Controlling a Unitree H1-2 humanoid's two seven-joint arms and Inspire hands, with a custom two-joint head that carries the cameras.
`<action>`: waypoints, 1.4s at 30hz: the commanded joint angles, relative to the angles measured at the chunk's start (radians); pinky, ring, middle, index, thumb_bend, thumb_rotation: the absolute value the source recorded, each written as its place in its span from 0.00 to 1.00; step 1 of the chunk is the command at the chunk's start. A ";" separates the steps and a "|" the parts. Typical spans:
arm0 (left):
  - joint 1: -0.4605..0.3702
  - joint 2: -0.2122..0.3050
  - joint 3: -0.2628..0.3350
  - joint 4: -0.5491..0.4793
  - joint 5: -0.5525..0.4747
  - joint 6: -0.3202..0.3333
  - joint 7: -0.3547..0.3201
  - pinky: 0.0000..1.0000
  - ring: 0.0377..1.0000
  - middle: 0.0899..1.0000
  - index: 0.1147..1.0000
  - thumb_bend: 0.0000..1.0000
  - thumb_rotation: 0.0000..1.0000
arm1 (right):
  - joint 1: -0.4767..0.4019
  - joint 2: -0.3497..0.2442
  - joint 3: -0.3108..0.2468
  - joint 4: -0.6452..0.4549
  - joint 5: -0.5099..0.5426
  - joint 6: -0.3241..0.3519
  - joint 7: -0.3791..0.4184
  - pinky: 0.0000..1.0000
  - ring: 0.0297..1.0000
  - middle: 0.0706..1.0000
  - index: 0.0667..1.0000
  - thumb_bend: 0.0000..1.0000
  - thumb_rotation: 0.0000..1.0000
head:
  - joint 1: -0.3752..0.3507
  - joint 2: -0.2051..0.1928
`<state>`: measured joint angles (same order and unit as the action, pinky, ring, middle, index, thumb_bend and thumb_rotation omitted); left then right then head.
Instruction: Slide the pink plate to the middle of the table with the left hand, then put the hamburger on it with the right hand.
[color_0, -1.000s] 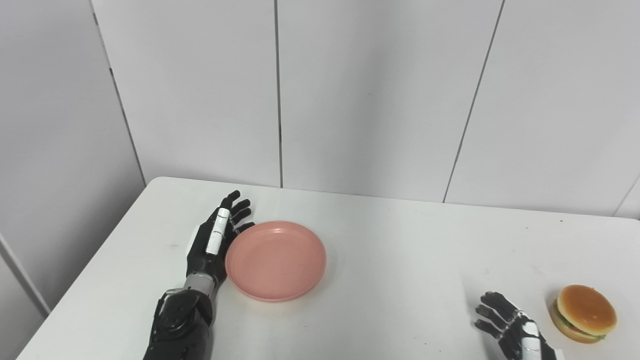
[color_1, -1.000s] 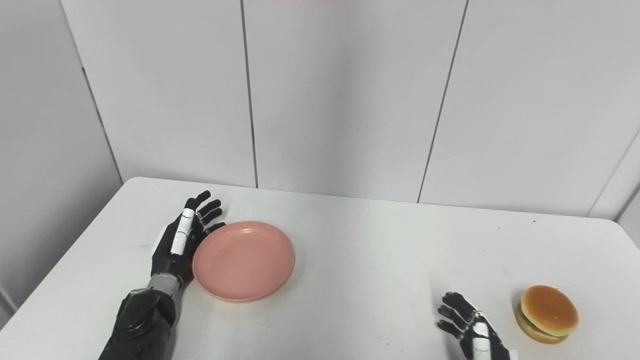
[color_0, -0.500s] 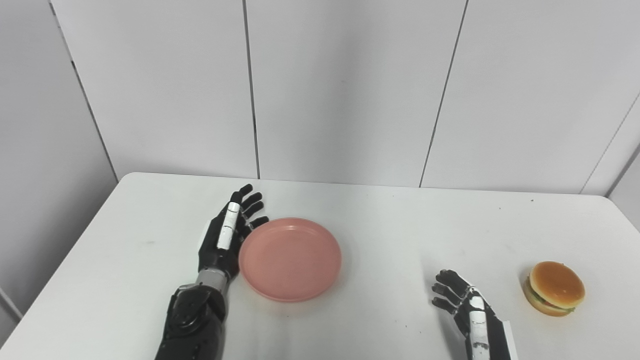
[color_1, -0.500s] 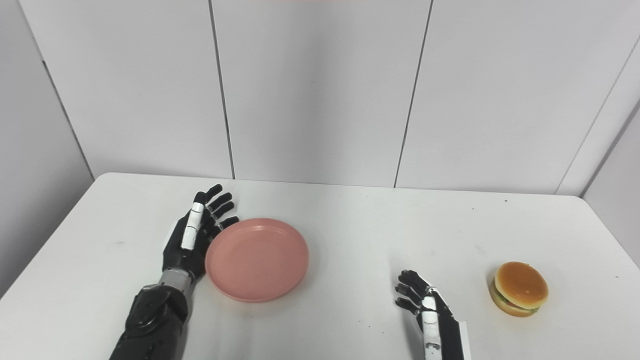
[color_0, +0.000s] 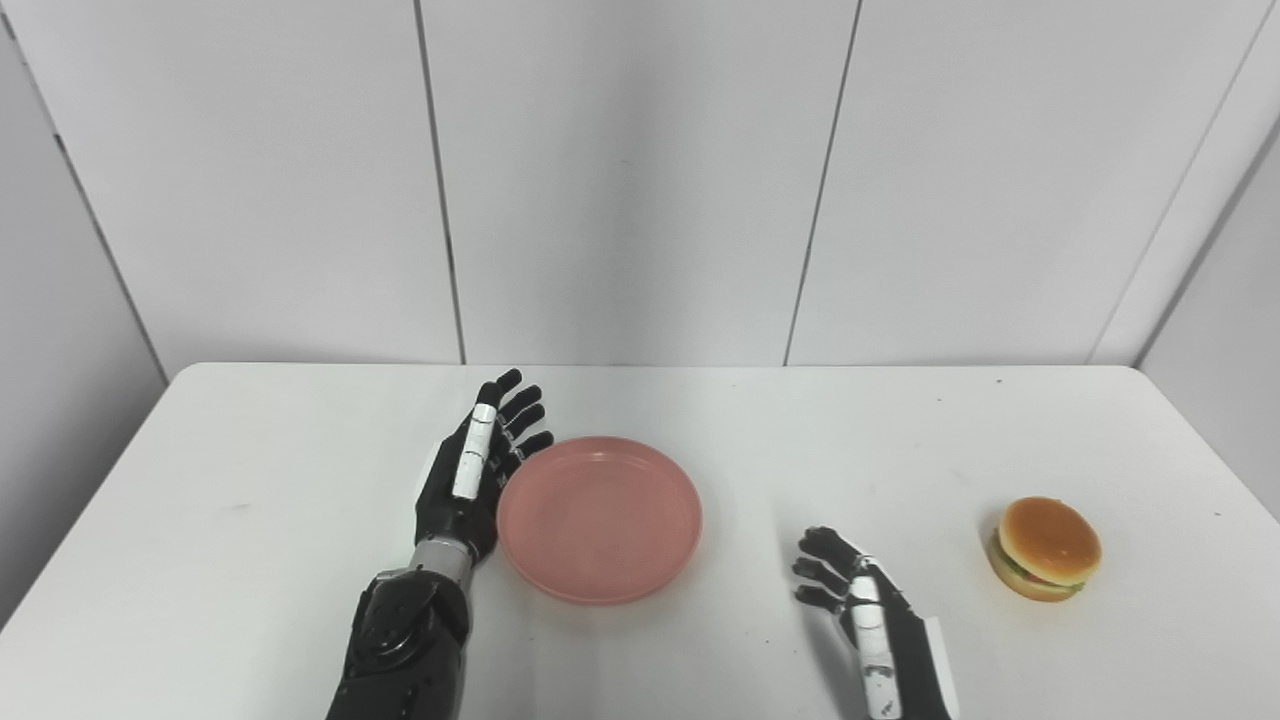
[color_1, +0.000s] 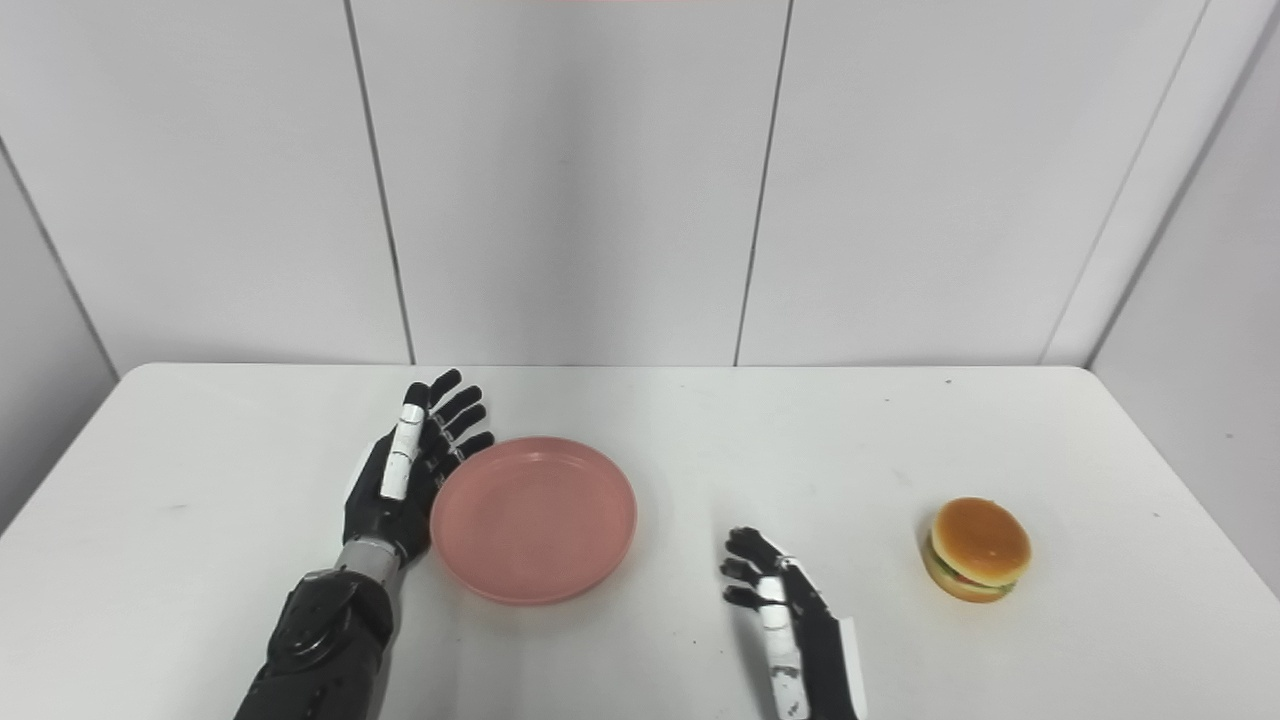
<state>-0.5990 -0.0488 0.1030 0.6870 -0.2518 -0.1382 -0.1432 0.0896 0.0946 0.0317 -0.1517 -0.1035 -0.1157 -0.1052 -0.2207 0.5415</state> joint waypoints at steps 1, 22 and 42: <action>-0.004 -0.008 0.003 0.027 -0.009 0.042 -0.002 0.78 0.87 0.83 0.82 0.84 0.77 | 0.009 0.031 0.024 0.031 -0.022 -0.057 -0.015 0.69 0.73 0.75 0.72 0.76 1.00 | 0.000 0.000; -0.016 0.003 0.024 0.077 -0.009 0.028 -0.021 0.78 0.85 0.81 0.82 0.82 0.77 | -0.102 -0.109 -0.025 -0.081 -0.536 -0.078 -0.153 0.88 0.88 0.83 0.77 0.67 1.00 | -0.038 -0.024; -0.032 0.002 0.018 0.121 -0.005 -0.004 -0.041 0.78 0.86 0.83 0.85 0.80 0.80 | -0.261 -0.397 -0.084 0.009 -0.966 0.188 -0.150 0.83 0.85 0.83 0.76 0.64 0.89 | -0.052 -0.029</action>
<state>-0.6456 -0.0458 0.1207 0.7789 -0.2568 -0.1800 -0.1872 -0.1296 -0.2653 -0.0379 -0.1356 -1.0572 0.0316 -0.2691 -0.2730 0.5108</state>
